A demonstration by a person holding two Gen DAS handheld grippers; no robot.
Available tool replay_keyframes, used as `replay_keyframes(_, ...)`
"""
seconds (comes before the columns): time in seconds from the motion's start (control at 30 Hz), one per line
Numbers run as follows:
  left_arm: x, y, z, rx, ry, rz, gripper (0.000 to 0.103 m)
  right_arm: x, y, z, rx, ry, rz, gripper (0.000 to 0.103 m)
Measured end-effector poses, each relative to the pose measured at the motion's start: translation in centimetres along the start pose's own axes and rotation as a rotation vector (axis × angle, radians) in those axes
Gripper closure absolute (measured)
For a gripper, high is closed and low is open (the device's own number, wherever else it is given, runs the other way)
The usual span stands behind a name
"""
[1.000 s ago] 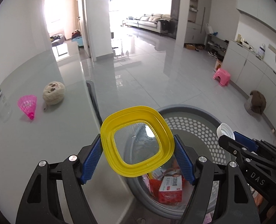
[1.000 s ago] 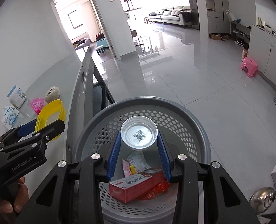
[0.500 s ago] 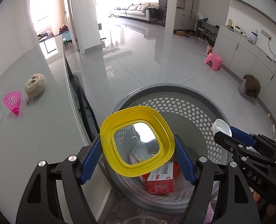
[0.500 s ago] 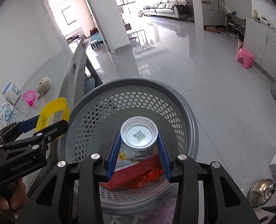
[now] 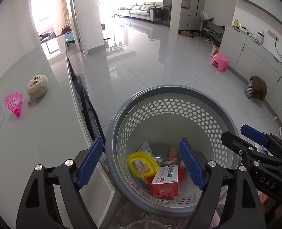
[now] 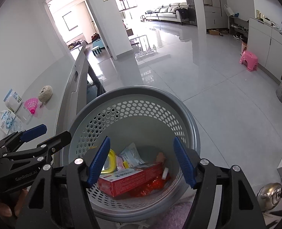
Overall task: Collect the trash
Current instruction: 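Carry the lid and cap over the grey basket and open both tools, then move both tools back over the table toward the shuttlecock and plush ball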
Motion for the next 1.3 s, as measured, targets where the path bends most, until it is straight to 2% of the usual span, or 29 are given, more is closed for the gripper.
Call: replay_keyframes(1.3, 0.1, 1.2, 1.5, -0.025, 0.029, -0.023, 0.019, -0.2, 0.1, 1.1, 0.006, 0.015, -0.004, 0.036)
Point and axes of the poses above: each gripper's, at about its wrist camera, not at the fingertips, and y roughly against the way its jaws point, z to its left, x to its underside, the point moved 5 cm from there along -y, roughly the way its jaws point, and after that the axes turned 5 degrees about y, right-handed, at the moved point
